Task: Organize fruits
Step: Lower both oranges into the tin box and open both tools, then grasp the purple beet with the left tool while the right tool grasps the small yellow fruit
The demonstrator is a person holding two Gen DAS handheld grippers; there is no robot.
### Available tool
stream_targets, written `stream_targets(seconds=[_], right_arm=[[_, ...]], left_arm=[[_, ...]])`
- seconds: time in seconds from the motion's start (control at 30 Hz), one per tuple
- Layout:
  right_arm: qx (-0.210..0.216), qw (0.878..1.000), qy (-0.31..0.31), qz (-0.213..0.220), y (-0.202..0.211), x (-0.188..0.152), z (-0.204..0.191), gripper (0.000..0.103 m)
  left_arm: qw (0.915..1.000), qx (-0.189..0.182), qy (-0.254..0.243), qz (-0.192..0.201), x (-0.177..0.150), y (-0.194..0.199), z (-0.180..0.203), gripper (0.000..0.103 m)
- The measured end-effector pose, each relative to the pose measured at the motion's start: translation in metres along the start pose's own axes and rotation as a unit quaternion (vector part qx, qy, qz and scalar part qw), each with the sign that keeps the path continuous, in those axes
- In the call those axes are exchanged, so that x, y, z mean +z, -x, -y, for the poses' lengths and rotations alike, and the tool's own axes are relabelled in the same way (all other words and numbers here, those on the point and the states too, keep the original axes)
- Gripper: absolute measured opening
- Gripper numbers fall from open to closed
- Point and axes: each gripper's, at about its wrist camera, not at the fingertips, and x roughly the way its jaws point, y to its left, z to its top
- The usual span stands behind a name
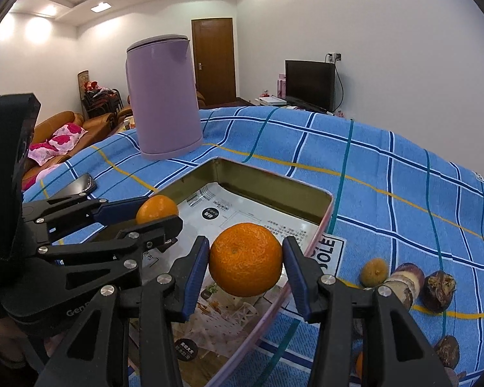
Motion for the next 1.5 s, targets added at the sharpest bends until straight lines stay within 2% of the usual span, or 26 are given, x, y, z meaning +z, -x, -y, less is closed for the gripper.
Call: stream_targets(seconds=[0.3, 0.33, 0.4, 0.5, 0.57, 0.73, 0.8, 0.97, 1.23, 1.33, 1.37, 1.4, 1.5], right_arm=[[-0.017, 1.0, -0.003, 0.021, 0.008, -0.001, 0.001, 0.059], [-0.021, 0.999, -0.004, 0.026, 0.01, -0.001, 0.001, 0.059], [-0.029, 0.999, -0.01, 0.043, 0.018, -0.002, 0.003, 0.06], [-0.043, 0.998, -0.017, 0.053, 0.028, -0.007, 0.007, 0.063], [-0.059, 0.996, -0.014, 0.063, 0.041, -0.011, 0.009, 0.063], [-0.085, 0.993, -0.038, 0.072, 0.08, -0.029, 0.031, 0.063], [-0.105, 0.991, -0.047, 0.065, 0.097, -0.041, 0.045, 0.063], [-0.136, 0.985, -0.096, 0.047, 0.133, -0.073, 0.083, 0.063], [-0.14, 0.984, -0.107, -0.004, 0.148, -0.109, 0.101, 0.063], [-0.124, 0.987, -0.1, -0.016, 0.144, -0.113, 0.1, 0.053], [-0.121, 0.987, -0.099, -0.023, 0.141, -0.114, 0.1, 0.045], [-0.117, 0.988, -0.096, -0.027, 0.139, -0.115, 0.099, 0.042], [-0.107, 0.989, -0.092, -0.033, 0.134, -0.115, 0.097, 0.042]], left_arm=[[0.9997, 0.006, 0.003, 0.023, -0.001, 0.01, -0.002, 0.043], [0.9995, 0.012, 0.003, 0.03, -0.001, 0.013, -0.001, 0.047], [0.998, 0.035, 0.006, 0.052, -0.003, 0.022, -0.001, 0.068], [0.9948, 0.042, 0.013, 0.093, -0.006, 0.038, 0.001, 0.08], [0.9934, 0.037, 0.017, 0.107, -0.01, 0.045, 0.003, 0.083], [0.9918, 0.021, 0.023, 0.124, -0.018, 0.059, 0.02, 0.086], [0.9922, 0.011, 0.02, 0.123, -0.021, 0.062, 0.03, 0.091], [0.9927, -0.016, 0.013, 0.119, -0.024, 0.067, 0.056, 0.092], [0.9933, -0.04, -0.022, 0.106, -0.026, 0.068, 0.094, 0.094], [0.9935, -0.045, -0.028, 0.101, -0.025, 0.067, 0.103, 0.095], [0.9935, -0.045, -0.03, 0.1, -0.025, 0.067, 0.106, 0.095], [0.9935, -0.046, -0.033, 0.099, -0.026, 0.068, 0.109, 0.095], [0.9936, -0.05, -0.04, 0.093, -0.025, 0.066, 0.115, 0.095]])
